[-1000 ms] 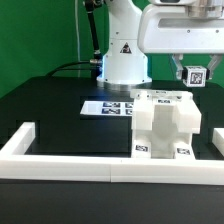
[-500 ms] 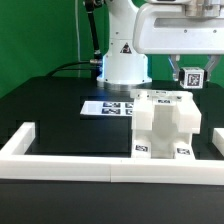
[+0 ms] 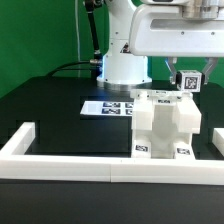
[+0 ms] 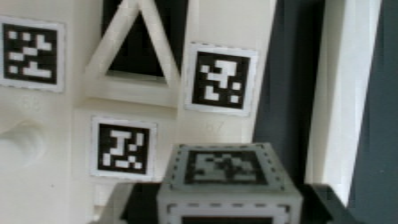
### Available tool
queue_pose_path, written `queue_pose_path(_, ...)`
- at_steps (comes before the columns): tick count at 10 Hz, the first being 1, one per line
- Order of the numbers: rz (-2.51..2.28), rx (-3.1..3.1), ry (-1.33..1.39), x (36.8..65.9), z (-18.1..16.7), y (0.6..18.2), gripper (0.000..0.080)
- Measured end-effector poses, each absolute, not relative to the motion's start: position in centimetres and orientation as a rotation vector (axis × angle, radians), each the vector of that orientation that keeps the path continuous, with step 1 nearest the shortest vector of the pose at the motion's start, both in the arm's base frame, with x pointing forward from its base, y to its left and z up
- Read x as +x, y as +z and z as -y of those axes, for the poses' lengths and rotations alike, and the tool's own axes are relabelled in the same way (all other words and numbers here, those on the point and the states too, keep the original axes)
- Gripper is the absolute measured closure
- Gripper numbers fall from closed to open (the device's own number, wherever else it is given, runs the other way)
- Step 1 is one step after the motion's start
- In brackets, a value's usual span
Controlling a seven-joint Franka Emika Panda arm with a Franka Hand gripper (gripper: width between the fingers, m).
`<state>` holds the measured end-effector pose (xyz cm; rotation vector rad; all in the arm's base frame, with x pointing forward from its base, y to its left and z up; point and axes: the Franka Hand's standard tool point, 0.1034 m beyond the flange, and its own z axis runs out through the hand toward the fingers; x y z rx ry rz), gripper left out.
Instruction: Assemble chair
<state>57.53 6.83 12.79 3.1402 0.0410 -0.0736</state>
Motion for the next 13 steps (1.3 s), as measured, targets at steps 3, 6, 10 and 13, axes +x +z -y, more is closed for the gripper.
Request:
queue_pose_path(3, -0.04, 3.137, -0.077, 57.5, -6.7, 12.3, 0.0515)
queue_pose_path(6, -0.039, 3.135, -0.085, 57.4, -6.8, 12.0, 0.0515)
queue_pose_path(10, -0.042, 3.13, -0.082, 57.4, -6.8, 11.4, 0.0515)
queue_pose_path(13, -0.055, 3.13, -0.061, 57.7, -6.8, 11.4, 0.0515)
